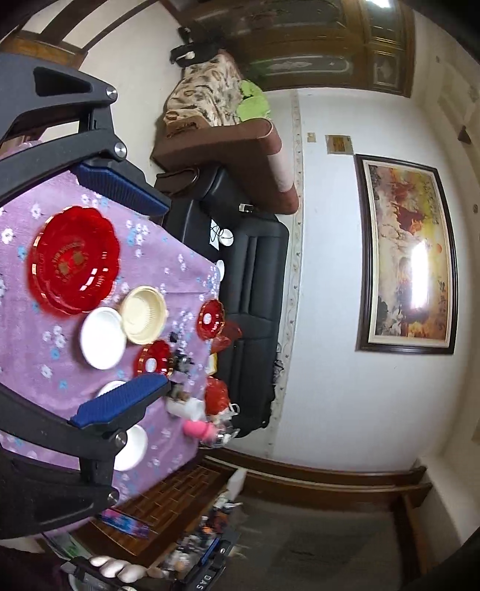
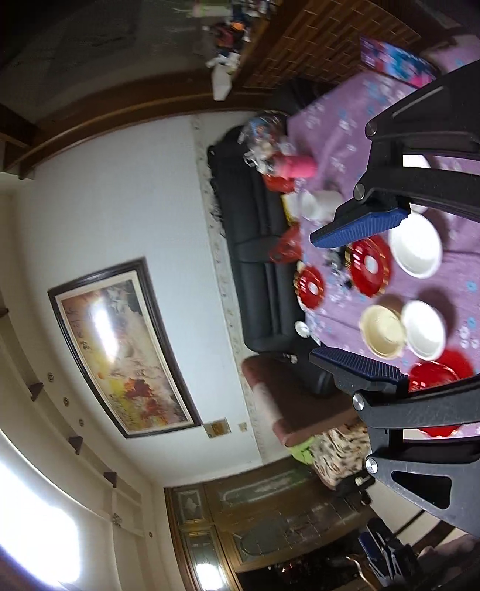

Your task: Organize plates and bowls

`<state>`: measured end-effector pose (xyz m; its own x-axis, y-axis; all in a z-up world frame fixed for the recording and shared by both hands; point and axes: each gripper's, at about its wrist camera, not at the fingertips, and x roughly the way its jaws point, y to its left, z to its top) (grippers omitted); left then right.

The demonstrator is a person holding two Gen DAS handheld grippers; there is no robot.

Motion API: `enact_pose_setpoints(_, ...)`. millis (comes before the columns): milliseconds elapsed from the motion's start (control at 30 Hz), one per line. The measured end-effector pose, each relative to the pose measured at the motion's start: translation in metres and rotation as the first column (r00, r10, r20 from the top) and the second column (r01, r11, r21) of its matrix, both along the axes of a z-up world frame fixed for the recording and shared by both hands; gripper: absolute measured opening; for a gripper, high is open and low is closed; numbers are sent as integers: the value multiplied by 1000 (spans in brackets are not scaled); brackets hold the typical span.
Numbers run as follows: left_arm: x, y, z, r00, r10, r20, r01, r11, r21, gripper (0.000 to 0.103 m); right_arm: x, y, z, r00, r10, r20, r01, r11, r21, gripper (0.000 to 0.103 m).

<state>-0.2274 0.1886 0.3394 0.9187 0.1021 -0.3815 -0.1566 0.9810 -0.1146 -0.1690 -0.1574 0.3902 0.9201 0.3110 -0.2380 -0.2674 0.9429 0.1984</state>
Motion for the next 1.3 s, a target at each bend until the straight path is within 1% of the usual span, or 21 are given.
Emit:
enact_pose_setpoints(67,15,8,19,1000,27,1,-27,1000,-4,88,11,-2,21,999,-37,11,37,999,-30,61)
enact_pose_setpoints(133,33,11,38,997,74,17,-74,997,25,88,28,-4,41,995,-92,29,94,993,-66,61)
enact_pose_setpoints(233,70,9,56,991,134,24,-135,987,89,94,66,-8,58,985,-168,28,170,980,-108,69)
enact_pose_setpoints(300,102,7,59,988,152,6,-152,982,110,95,96,-9,56,981,-194,-7,192,974,-122,72)
enact_pose_setpoints(333,123,4,58,988,155,-11,-153,981,118,95,116,-9,49,978,-202,-43,195,972,-132,72)
enact_pose_setpoints(400,164,-3,47,989,139,-53,-130,982,137,95,164,-9,22,969,-204,-140,183,972,-149,72)
enact_pose_setpoints(467,215,-11,19,986,112,-124,-94,985,142,95,203,-12,-11,950,-197,-242,167,976,-137,72)
enact_pose_setpoints(533,259,-18,-13,974,69,-216,-46,993,109,95,245,-15,-59,912,-170,-373,145,985,-93,72)
enact_pose_setpoints(567,281,-21,-31,961,39,-273,-17,997,81,95,263,-16,-80,892,-155,-425,134,988,-78,72)
enact_pose_setpoints(600,309,-25,-56,940,-1,-342,14,999,35,95,280,-18,-102,870,-141,-473,128,990,-61,72)
enact_pose_setpoints(667,344,-33,-91,910,-46,-412,38,999,-28,94,309,-19,-146,829,-124,-546,126,991,-33,72)
enact_pose_setpoints(700,366,-37,-113,890,-82,-449,57,996,-69,84,323,-17,-169,805,-116,-582,124,992,-26,71)
enact_pose_setpoints(733,379,-41,-129,873,-104,-477,70,994,-90,75,334,-16,-188,783,-110,-612,122,992,-22,69)
enact_pose_setpoints(767,394,-45,-145,851,-129,-510,82,990,-114,49,338,-16,-205,765,-105,-635,121,993,-18,67)
enact_pose_setpoints(800,409,-48,-163,823,-162,-545,94,984,-151,28,347,-14,-221,741,-94,-665,117,993,-9,66)
enact_pose_setpoints(833,425,-52,-182,791,-198,-579,98,975,-200,24,359,-11,-240,710,-77,-700,112,994,4,62)
enact_pose_setpoints(867,439,-53,-196,770,-212,-602,89,970,-228,24,366,-9,-254,688,-65,-723,108,994,14,59)
enact_pose_setpoints(900,451,-58,-212,753,-216,-622,82,968,-237,24,371,-7,-266,674,-57,-737,107,994,20,58)
enact_pose_setpoints(967,467,-66,-229,735,-232,-637,85,964,-253,24,381,-4,-285,651,-44,-758,105,994,33,58)
enact_pose_setpoints(1100,496,-70,-262,705,-243,-666,58,956,-288,24,397,0,-314,602,-17,-798,101,993,54,58)
enact_pose_setpoints(1300,517,-76,-284,669,-256,-698,61,954,-292,24,409,15,-337,563,8,-826,70,996,57,58)
